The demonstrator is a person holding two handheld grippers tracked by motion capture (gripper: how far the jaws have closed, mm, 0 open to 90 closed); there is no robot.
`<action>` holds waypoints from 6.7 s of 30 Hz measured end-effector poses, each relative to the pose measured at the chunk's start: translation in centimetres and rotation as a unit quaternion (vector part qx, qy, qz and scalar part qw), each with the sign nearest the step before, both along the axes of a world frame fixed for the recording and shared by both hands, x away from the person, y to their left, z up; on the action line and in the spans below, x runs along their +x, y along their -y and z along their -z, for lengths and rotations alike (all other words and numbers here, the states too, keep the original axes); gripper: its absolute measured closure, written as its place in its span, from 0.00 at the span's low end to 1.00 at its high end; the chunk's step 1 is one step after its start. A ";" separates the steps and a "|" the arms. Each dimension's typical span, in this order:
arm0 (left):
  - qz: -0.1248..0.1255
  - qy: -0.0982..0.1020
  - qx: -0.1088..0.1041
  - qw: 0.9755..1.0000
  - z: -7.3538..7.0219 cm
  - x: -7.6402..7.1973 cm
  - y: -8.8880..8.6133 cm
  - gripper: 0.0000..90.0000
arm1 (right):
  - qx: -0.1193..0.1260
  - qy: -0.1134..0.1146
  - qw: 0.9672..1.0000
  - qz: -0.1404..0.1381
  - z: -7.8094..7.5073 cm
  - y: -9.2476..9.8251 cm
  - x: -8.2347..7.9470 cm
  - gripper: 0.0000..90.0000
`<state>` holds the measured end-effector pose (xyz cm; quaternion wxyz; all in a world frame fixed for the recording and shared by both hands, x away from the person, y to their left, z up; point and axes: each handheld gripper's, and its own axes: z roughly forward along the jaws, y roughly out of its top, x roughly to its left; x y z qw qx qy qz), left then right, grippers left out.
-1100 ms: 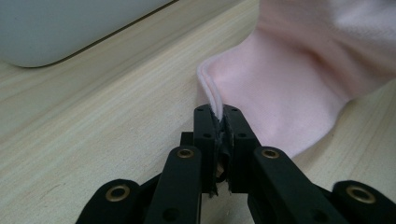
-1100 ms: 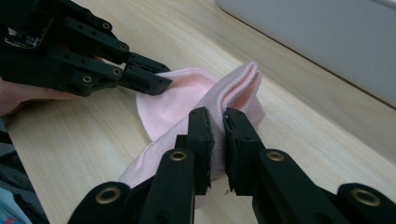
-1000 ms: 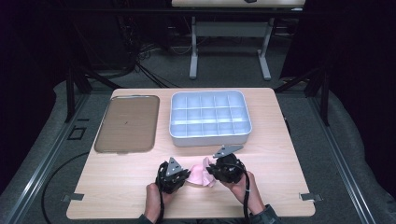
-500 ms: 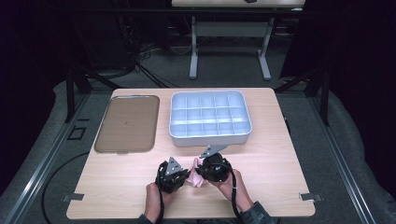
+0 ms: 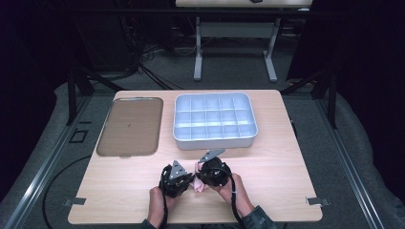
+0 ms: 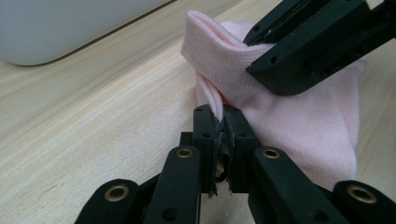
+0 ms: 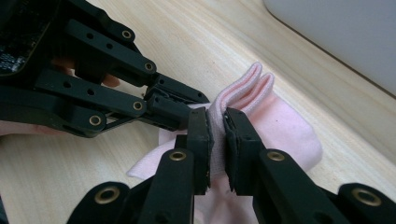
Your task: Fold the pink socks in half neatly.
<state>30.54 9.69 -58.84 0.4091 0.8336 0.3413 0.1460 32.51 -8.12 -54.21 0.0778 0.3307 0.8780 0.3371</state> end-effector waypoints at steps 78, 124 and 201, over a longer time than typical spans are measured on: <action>0.070 0.030 -0.021 0.997 -3.6 -1.6 0.4 0.91 | 0.023 0.007 1.000 0.009 0.8 3.3 -0.3 0.58; 0.031 0.003 0.001 1.000 -0.5 -0.4 0.0 1.00 | 0.067 -0.065 0.992 0.081 3.4 4.8 -0.9 0.94; 0.070 0.001 -0.006 0.998 -0.3 0.7 3.3 1.00 | 0.035 -0.041 0.994 0.094 0.5 7.6 -1.5 0.94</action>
